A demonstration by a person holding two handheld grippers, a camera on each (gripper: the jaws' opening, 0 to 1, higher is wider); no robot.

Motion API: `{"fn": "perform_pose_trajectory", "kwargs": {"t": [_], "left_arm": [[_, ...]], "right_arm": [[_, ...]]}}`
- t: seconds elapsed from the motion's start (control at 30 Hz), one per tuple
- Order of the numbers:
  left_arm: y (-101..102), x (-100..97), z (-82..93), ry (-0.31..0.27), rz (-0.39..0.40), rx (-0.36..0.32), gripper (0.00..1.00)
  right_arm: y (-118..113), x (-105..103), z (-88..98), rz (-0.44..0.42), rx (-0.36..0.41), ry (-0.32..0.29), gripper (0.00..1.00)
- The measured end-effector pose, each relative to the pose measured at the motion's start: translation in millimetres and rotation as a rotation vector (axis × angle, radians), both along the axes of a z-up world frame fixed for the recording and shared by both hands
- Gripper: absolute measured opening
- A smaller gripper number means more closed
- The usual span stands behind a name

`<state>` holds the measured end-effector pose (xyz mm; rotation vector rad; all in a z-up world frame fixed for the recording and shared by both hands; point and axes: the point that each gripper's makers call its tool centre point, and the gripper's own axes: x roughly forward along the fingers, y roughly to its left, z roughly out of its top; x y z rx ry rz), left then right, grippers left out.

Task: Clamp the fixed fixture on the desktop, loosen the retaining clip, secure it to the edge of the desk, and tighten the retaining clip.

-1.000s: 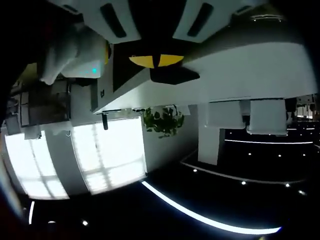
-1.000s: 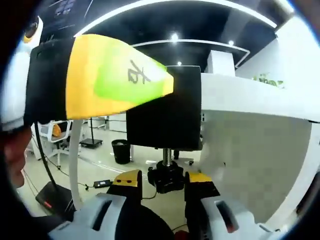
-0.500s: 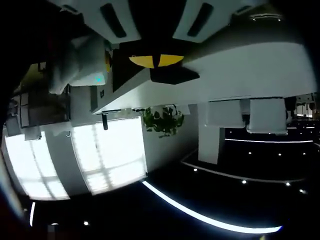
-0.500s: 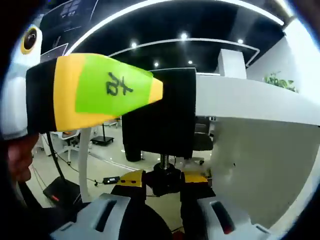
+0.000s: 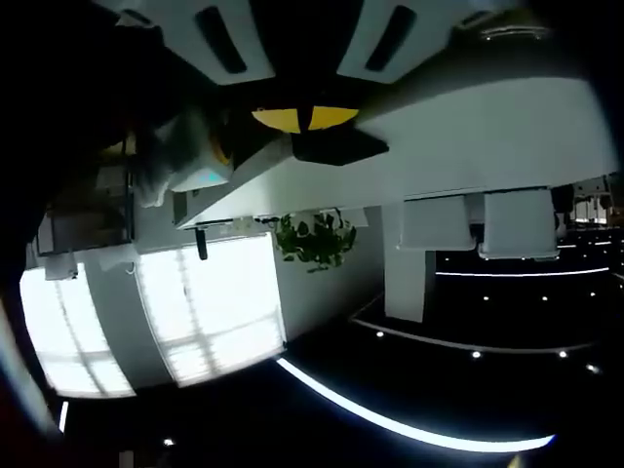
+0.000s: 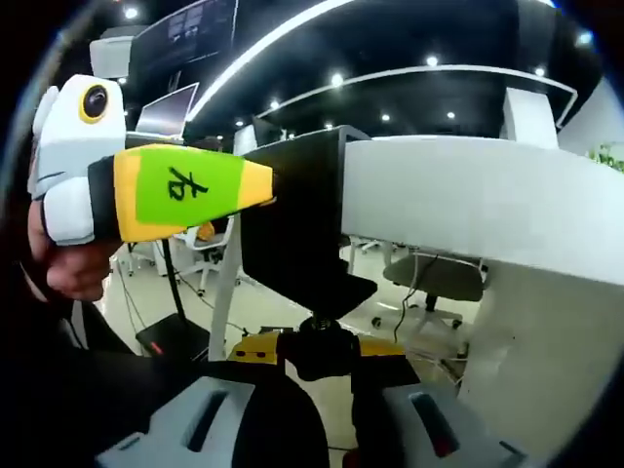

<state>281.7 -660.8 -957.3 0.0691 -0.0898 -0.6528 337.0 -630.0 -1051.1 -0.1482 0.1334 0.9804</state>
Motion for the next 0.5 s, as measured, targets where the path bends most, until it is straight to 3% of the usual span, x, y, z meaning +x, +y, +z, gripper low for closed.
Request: {"fn": "perform_pose_trajectory", "kwargs": {"t": [0.07, 0.13, 0.5], "left_arm": [[-0.3, 0.0, 0.0, 0.000, 0.000, 0.007, 0.01], [-0.4, 0.3, 0.2, 0.005, 0.001, 0.007, 0.01], [-0.7, 1.4, -3.4, 0.023, -0.018, 0.019, 0.01]], "right_arm": [[0.1, -1.2, -0.2, 0.039, 0.007, 0.012, 0.23], [-1.0, -3.6, 1.0, 0.069, -0.036, -0.046, 0.23], [-1.6, -15.4, 2.5, 0.160, -0.008, 0.006, 0.22]]}}
